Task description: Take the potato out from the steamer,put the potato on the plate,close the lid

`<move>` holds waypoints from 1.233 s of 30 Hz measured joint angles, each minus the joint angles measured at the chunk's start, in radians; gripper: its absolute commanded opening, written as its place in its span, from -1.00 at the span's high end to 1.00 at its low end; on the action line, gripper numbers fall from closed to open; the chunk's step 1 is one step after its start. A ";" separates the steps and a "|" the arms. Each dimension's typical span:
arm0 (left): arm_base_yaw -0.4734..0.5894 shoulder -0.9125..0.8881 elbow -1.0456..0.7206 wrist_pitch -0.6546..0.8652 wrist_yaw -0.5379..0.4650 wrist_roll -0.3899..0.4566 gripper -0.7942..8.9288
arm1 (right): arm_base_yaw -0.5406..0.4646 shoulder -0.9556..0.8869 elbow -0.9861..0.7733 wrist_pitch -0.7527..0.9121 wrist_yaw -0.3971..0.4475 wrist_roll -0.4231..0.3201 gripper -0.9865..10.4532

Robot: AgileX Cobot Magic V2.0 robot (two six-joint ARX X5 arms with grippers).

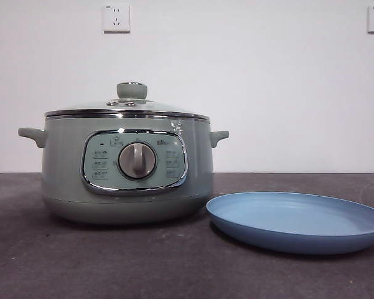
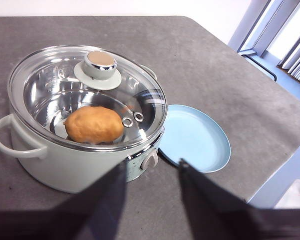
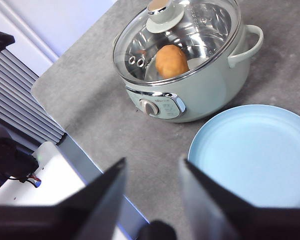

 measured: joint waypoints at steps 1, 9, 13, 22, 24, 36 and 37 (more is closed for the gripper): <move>0.000 0.000 0.000 0.000 0.000 0.000 -0.47 | 0.000 0.000 0.000 0.000 0.000 0.000 -0.32; -0.005 0.023 0.003 0.063 0.000 -0.011 -0.47 | 0.000 0.002 0.000 0.000 0.000 0.001 -0.32; -0.029 0.086 0.027 0.105 -0.022 -0.023 -0.47 | 0.000 0.002 0.000 0.000 0.003 0.005 -0.32; -0.172 0.356 0.178 0.222 -0.155 -0.023 -0.47 | 0.000 0.002 0.000 0.000 0.003 0.005 -0.32; -0.211 0.420 0.220 0.256 -0.185 -0.023 -0.46 | 0.000 0.002 0.000 0.000 0.003 0.005 -0.32; -0.375 0.846 0.489 0.291 -0.405 0.041 -0.46 | 0.000 0.002 0.000 0.000 0.003 0.005 -0.32; -0.384 0.873 0.503 0.293 -0.416 0.048 -0.46 | 0.000 0.002 0.000 0.000 0.003 0.005 -0.32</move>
